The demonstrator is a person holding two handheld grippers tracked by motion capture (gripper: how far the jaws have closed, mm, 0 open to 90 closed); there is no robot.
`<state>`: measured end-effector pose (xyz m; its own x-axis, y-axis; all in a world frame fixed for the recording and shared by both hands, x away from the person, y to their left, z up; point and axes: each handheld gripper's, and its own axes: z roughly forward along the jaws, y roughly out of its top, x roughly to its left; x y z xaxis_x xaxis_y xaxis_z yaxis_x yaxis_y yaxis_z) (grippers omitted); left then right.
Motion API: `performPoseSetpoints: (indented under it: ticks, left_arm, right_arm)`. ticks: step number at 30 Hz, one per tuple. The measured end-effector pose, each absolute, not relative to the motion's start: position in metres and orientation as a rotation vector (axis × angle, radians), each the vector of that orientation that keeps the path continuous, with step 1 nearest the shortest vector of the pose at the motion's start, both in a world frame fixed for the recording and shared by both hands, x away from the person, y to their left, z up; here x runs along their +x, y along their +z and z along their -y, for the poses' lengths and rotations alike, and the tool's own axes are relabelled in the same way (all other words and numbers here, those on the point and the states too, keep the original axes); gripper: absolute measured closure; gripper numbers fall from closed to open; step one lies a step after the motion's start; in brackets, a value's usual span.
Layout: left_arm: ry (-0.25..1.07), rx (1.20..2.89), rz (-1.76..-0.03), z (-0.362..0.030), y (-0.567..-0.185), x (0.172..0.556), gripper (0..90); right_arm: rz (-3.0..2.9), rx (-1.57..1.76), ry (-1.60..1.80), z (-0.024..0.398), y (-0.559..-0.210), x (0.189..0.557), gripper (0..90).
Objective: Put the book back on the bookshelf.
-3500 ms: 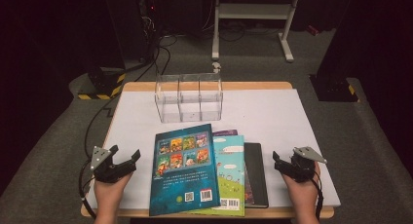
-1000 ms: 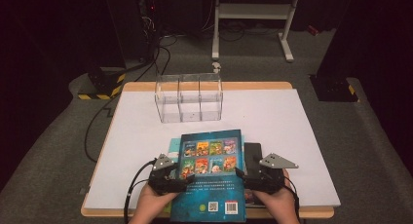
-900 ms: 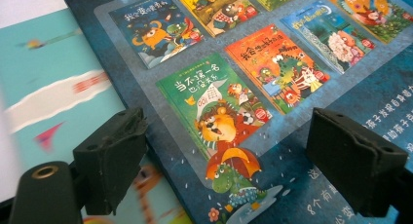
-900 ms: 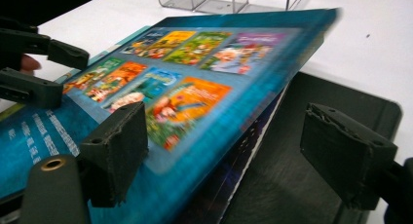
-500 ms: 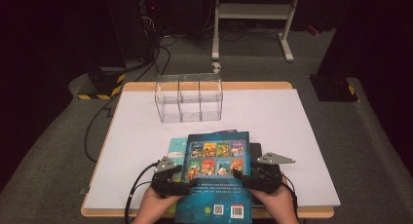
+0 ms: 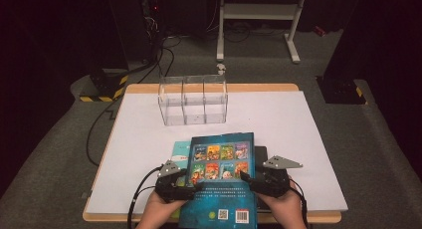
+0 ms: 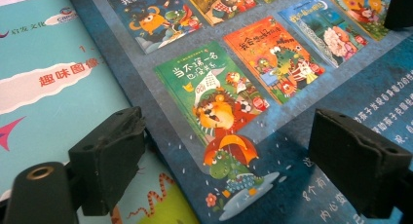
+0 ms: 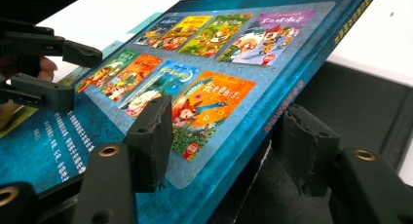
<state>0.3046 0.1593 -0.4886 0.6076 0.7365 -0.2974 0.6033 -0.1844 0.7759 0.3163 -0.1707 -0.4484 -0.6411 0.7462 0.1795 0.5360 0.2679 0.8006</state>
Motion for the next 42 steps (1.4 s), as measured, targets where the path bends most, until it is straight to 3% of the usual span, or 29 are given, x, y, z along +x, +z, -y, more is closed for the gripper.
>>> performPoseSetpoints:
  ticks: [8,16,29,42]
  left_arm:
    - [0.073,1.818,-1.100,-0.166,-0.490,0.313,4.3]
    - [0.127,1.848,-1.093,-0.166,-0.473,0.322,7.9]
    - [0.304,1.650,-1.074,-0.187,-0.435,0.364,32.5]
    - [0.584,1.497,-0.919,-0.197,-0.400,0.339,49.3]
  right_arm:
    - [-2.239,1.060,1.335,0.169,-0.440,0.307,44.6]
    - [-2.229,1.089,1.373,0.166,-0.435,0.314,44.4]
    - [-2.139,1.108,1.427,0.143,-0.393,0.363,49.2]
    - [-1.949,0.915,1.563,0.130,-0.343,0.342,58.0]
